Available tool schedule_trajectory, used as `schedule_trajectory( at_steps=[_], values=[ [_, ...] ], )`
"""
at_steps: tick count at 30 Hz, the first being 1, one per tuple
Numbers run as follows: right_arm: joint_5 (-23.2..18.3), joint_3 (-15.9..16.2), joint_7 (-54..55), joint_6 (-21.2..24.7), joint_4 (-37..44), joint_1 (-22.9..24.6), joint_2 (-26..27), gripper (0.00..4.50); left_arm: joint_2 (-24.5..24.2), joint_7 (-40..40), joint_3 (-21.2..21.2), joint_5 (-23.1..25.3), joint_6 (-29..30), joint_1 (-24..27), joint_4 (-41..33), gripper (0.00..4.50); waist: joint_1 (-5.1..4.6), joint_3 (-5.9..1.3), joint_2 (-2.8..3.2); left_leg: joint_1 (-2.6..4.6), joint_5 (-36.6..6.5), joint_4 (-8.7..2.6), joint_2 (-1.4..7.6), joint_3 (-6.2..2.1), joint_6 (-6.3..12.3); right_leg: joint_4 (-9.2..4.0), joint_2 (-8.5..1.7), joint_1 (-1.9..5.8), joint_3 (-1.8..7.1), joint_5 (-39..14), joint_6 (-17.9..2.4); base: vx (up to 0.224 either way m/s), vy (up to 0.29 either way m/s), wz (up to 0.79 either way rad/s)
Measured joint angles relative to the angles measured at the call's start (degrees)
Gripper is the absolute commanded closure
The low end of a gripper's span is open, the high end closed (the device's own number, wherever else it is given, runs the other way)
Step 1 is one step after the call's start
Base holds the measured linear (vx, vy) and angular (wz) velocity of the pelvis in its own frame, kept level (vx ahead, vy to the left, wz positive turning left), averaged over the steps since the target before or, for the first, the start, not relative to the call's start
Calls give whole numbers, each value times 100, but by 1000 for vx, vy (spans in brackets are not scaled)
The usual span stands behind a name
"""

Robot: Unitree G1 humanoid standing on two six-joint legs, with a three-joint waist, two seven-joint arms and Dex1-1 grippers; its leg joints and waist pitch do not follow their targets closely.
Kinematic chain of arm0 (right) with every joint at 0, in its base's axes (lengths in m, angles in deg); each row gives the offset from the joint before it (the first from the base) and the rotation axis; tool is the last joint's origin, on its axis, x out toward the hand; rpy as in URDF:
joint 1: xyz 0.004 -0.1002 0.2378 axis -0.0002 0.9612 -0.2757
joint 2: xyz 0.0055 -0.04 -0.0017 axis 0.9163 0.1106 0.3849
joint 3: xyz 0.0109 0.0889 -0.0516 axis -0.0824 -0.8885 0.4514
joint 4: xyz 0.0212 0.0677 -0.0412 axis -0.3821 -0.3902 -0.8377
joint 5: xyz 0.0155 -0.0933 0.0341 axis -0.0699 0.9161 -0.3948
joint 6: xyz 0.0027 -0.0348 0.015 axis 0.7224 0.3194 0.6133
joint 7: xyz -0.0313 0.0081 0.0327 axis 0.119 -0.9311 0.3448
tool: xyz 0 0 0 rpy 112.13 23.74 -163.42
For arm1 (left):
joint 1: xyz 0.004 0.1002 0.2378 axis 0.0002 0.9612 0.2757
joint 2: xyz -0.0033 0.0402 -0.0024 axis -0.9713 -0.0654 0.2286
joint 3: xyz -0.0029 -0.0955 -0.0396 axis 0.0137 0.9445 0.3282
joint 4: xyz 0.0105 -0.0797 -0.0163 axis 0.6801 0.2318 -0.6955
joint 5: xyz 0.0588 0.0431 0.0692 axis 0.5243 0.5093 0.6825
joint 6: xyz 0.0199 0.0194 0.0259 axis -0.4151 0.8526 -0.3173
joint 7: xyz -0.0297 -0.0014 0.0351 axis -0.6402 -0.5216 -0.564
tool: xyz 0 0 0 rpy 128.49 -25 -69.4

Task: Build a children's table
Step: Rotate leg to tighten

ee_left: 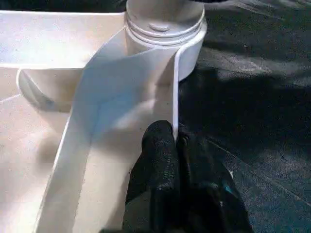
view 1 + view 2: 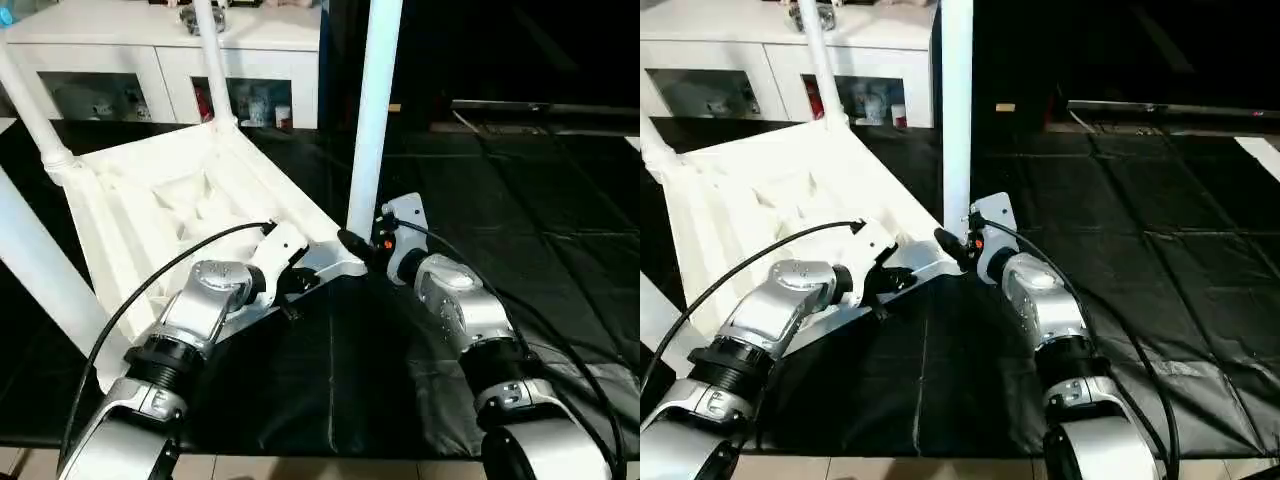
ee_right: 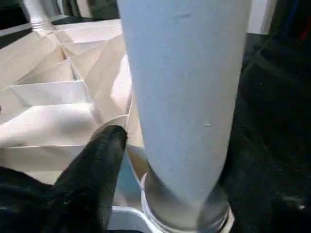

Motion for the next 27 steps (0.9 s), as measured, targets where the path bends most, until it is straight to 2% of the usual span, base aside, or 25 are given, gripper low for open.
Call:
schedule_trajectory(
  at_steps=[4,8,12,17,25,27],
  values=[
    [-22,97,-566,-257,-8,99,-165,71,-246,-354,-121,-3,-195,5,-21,450,-4,1,-1,-3,0,-1,1,0,0,0,2,-11,0,0,-1,0,0,0],
    [-223,300,-1846,-387,6,231,-625,26,-681,-1051,-188,-107,-641,135,-32,450,24,3,1,-7,-1,0,1,0,1,-2,1,-11,0,1,-3,0,0,0],
    [-343,517,-2808,-402,139,332,-1006,2,-1033,-1743,-303,-194,-984,220,-75,450,90,7,-5,-12,-1,5,2,0,1,-2,0,-9,0,0,-2,0,0,0],
    [-375,658,-3718,-449,94,247,-1279,2,-1390,-2591,-493,-231,-1388,239,-87,450,208,8,-6,-21,-1,11,4,5,3,-1,-2,-7,1,14,-25,0,0,0],
    [-386,859,-4739,-567,-230,-125,-1514,2,-1517,-3184,-715,-306,-1656,230,-126,450,306,8,-7,-29,-1,17,9,6,4,-1,-2,-5,2,12,-23,0,0,0],
    [-417,887,-4844,-598,-301,-141,-1510,29,-1552,-3239,-750,-312,-1695,220,-134,450,320,8,-7,-30,-1,17,10,6,4,0,0,-6,2,11,-24,0,0,0]
  ],
)
